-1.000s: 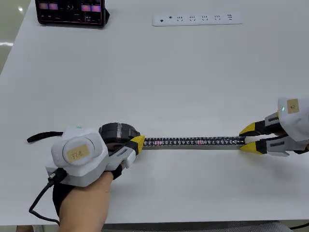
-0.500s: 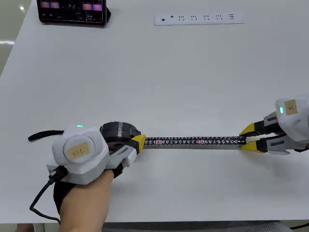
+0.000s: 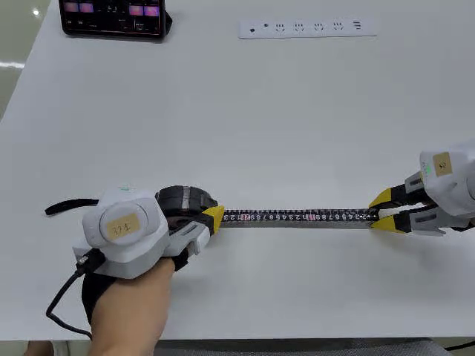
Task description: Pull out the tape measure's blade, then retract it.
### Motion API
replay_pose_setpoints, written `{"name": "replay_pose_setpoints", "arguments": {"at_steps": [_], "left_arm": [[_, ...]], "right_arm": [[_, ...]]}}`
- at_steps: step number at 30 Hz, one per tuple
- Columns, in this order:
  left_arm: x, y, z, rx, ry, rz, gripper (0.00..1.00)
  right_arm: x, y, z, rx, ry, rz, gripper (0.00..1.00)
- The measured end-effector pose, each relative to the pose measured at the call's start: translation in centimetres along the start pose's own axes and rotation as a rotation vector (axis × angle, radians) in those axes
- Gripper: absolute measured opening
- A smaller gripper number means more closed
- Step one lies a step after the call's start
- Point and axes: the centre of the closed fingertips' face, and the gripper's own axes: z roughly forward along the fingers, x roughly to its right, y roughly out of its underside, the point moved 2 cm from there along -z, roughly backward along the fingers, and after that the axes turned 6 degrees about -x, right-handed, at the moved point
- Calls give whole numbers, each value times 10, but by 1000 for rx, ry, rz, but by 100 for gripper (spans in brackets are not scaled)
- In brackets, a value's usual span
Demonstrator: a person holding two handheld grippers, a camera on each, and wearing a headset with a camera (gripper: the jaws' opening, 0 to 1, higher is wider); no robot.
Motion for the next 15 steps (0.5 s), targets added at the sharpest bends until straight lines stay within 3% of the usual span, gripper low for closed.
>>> {"name": "replay_pose_setpoints", "arguments": {"at_steps": [9,15], "left_arm": [[0,0,-1,-5,6,-6,58],[0,0,0,-5,13,-22,58]], "right_arm": [[1,-1,-1,-5,5,5,9],[4,-11,-1,13,5,2,9]]}}
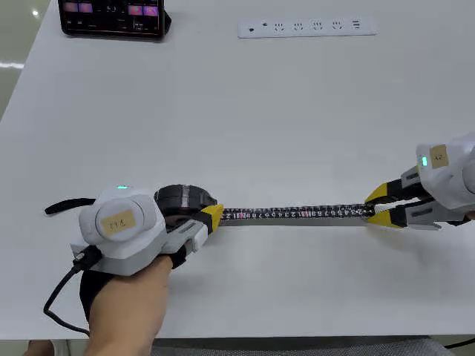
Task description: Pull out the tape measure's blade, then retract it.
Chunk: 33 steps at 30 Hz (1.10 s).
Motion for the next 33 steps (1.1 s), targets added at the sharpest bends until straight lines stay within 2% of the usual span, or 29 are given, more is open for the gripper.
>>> {"name": "replay_pose_setpoints", "arguments": {"at_steps": [15,29,33], "left_arm": [[0,0,-1,9,23,-24,58],[0,0,-1,15,35,-34,58],[-1,0,-1,14,39,-35,58]], "right_arm": [[0,-17,7,34,-24,-2,9],[-1,-20,10,31,-38,8,9],[-1,-25,12,41,-40,11,9]]}}
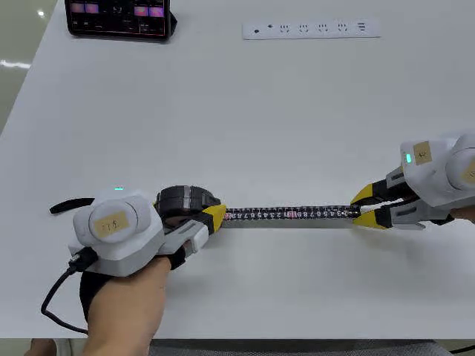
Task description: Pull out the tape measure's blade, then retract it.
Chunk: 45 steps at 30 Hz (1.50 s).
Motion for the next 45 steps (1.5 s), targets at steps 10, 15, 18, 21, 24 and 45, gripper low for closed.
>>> {"name": "replay_pose_setpoints", "arguments": {"at_steps": [10,15,18,21,24,45], "left_arm": [[-2,0,1,4,6,-4,58],[-1,0,1,4,11,-7,58],[-2,0,0,5,13,-9,58],[-2,0,0,6,16,-10,58],[-3,0,0,7,19,-11,58],[-3,0,0,10,28,-8,58]], "right_arm": [[1,-15,9,23,-10,-4,9],[0,-20,13,33,-19,-1,10],[0,-24,14,47,-26,4,10],[0,-28,16,56,-34,8,10],[0,-32,19,64,-41,10,10],[-4,-67,40,135,-92,28,10]]}}
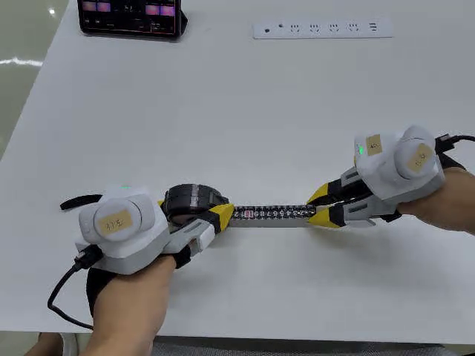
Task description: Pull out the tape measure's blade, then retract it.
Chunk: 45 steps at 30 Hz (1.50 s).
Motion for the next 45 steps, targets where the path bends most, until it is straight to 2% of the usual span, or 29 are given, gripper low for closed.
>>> {"name": "replay_pose_setpoints", "arguments": {"at_steps": [26,45], "left_arm": [[0,0,0,2,6,-6,58],[0,1,1,1,10,-5,58]], "right_arm": [[-1,-25,21,49,-31,9,10],[-3,-48,45,84,-63,-5,10]]}}
